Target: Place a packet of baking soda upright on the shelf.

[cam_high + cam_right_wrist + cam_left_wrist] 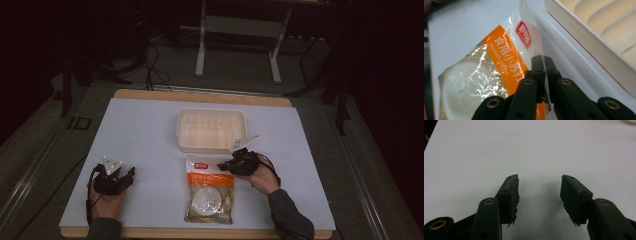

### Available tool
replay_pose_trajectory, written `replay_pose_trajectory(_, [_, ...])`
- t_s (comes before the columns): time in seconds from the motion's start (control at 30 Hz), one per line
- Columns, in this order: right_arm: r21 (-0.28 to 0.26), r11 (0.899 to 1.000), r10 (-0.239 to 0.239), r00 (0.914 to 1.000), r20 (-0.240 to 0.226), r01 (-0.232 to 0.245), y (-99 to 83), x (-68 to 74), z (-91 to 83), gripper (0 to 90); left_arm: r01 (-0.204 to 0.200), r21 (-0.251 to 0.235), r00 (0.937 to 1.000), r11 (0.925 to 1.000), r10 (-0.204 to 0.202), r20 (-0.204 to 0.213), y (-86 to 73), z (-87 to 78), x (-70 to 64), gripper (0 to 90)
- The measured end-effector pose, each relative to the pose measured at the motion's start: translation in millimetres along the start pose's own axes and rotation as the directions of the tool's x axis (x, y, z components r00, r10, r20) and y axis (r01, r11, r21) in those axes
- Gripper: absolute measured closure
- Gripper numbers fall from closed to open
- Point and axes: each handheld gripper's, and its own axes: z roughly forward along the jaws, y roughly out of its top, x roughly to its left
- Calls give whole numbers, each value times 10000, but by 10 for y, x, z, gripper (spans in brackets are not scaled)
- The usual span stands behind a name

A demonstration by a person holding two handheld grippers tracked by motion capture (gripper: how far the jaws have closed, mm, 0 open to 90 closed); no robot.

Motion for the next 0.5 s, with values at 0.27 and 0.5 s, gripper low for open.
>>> replay_pose_trajectory(0.27, [-188, 9988, 446, 9987, -243, -451, 16, 42, -106, 900, -18, 1, 10000, 10000, 18, -15, 0, -1, -1, 485])
replay_pose_trajectory(0.5, [-395, 9971, 638, 9973, -353, -652, 82, 82, -255, 900, -8, 7, 10000, 10000, 8, -17, 0, -2, 1, 482])
